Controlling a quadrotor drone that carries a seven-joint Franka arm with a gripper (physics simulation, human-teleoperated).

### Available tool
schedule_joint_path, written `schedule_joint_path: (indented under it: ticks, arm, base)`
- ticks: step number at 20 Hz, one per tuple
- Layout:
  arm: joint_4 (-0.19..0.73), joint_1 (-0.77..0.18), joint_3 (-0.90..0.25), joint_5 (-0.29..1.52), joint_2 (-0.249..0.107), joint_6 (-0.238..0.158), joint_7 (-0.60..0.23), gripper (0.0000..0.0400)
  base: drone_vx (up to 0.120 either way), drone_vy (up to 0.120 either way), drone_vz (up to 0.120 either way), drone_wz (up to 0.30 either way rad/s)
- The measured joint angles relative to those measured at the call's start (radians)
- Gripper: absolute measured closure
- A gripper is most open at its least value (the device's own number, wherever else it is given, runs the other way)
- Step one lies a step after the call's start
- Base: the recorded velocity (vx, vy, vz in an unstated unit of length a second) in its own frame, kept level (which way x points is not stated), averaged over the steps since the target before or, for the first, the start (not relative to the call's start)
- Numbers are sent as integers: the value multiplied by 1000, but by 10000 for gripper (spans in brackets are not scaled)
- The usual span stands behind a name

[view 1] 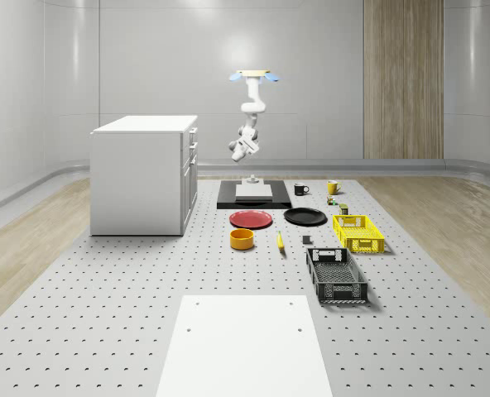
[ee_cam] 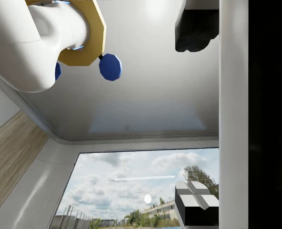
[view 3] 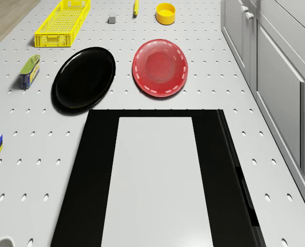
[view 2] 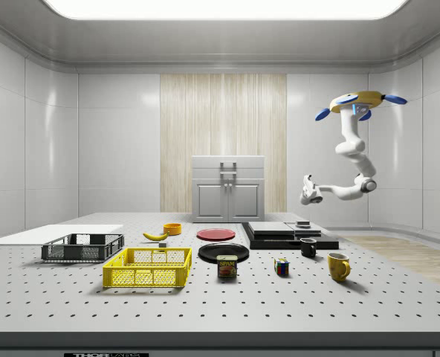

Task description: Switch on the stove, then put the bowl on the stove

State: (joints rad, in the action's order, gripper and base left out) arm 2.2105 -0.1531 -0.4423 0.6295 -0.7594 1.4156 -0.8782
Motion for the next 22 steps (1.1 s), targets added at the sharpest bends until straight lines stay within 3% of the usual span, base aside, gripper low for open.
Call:
schedule_joint_path:
  ticks: [5,7,10,16,22]
  arm:
    - [289,-155,-315,539,-64,9,-145,0]
    - [415,-246,-428,759,-93,-12,-232,0]
    - [554,-407,-561,1025,-134,-73,-365,0]
    - [662,-678,-715,1282,-206,-198,-553,0]
    - [683,-810,-779,1347,-260,-247,-640,0]
  base:
    - [0,0,-64,0]
    - [0,0,-120,0]
    - [0,0,-120,0]
    - [7,0,-120,0]
    - [120,0,-120,0]
